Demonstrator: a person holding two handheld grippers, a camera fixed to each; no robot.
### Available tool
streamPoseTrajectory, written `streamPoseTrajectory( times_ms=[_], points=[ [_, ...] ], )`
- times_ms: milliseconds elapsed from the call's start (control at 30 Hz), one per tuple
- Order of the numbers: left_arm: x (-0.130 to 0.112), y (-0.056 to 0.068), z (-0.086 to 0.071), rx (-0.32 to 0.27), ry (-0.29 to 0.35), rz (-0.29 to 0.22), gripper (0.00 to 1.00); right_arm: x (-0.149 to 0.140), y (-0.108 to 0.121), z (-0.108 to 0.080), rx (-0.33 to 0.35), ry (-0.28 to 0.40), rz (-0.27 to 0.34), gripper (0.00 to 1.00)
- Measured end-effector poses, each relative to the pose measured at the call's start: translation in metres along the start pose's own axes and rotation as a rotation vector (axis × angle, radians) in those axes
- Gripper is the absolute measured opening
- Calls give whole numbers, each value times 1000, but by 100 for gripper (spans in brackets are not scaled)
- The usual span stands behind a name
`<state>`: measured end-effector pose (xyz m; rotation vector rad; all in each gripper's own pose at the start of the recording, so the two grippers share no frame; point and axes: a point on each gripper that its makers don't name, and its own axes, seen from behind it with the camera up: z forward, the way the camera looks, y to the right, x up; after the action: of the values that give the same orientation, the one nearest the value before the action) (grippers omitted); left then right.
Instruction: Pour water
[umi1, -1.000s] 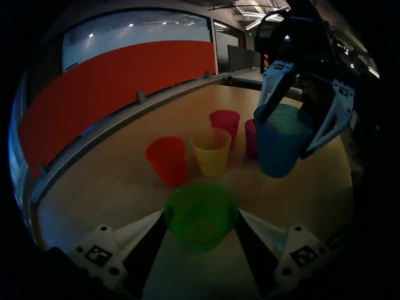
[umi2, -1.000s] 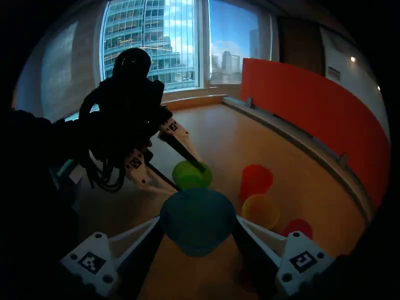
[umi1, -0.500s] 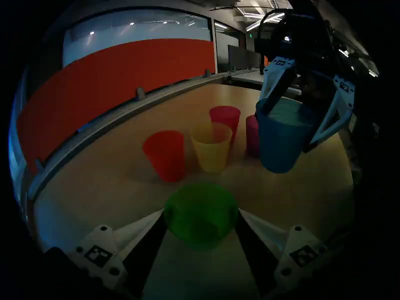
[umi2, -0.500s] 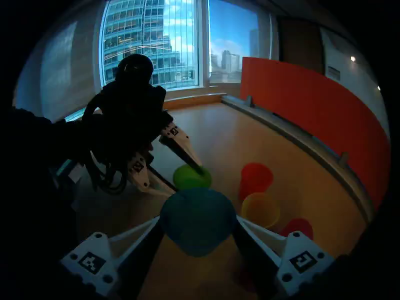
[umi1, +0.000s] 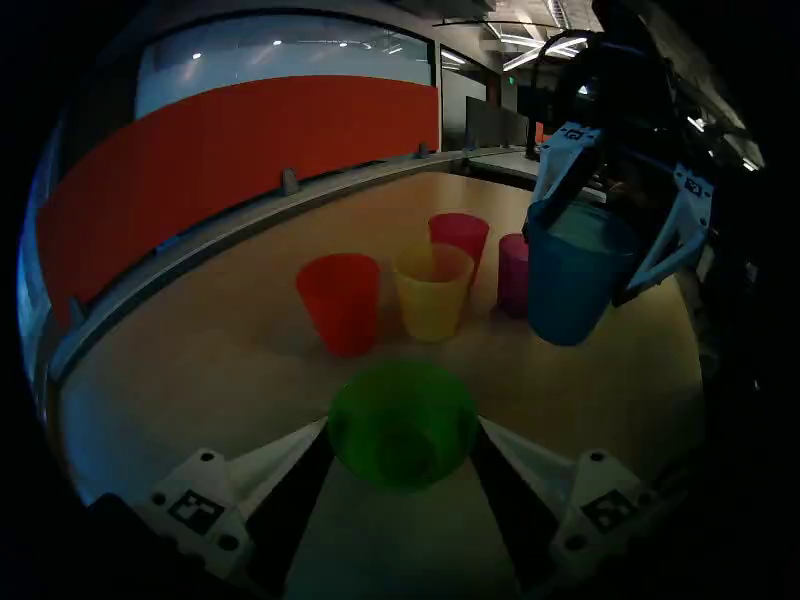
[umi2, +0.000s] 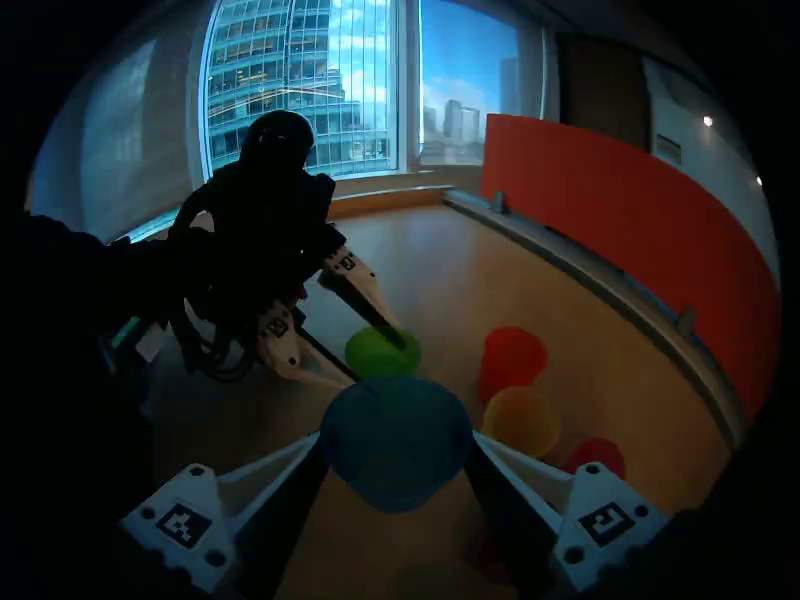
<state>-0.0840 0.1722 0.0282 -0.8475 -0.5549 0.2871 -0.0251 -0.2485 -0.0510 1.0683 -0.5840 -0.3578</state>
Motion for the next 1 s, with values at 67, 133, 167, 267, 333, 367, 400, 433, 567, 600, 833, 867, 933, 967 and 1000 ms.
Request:
streamPoseTrajectory(
  times_ms=[67,133,167,267,333,367,400,433,567,600,833,867,933,967,1000],
  points=[
    [-1,-1,0,3,-4,2,93,0,-1,0,0,1,0,92],
    [-2,-2,0,10,-7,1,95,-1,-1,1,-1,0,1,92],
    [-2,-3,0,14,-9,1,96,-1,-1,1,-2,0,2,92],
    [-4,-3,-1,11,-18,-10,100,-5,-2,3,-3,-5,4,92],
    [-6,-2,-2,7,-20,-17,100,-8,-3,5,-1,-9,5,92],
    [-6,-1,-3,5,-21,-21,100,-9,-4,6,0,-11,5,92],
    [-7,-2,-4,7,-21,-21,100,-11,-4,7,0,-13,5,92],
    [-8,-2,-6,10,-21,-21,100,-12,-5,8,0,-15,5,92],
    [-12,-3,-11,17,-28,-19,100,-19,-6,14,-3,-21,-4,92],
    [-14,-2,-12,17,-30,-20,100,-20,-7,16,-4,-23,-8,92],
    [-19,-3,-19,28,-34,-20,100,-36,-10,29,-13,-41,-27,92],
    [-19,-3,-20,31,-34,-19,100,-39,-10,31,-15,-44,-29,92],
    [-20,-3,-21,30,-34,-20,100,-44,-11,34,-17,-51,-30,92],
    [-20,-2,-22,29,-34,-20,100,-46,-12,36,-19,-55,-31,92],
    [-20,-2,-23,28,-33,-20,100,-48,-12,38,-19,-57,-30,92]
  ],
)
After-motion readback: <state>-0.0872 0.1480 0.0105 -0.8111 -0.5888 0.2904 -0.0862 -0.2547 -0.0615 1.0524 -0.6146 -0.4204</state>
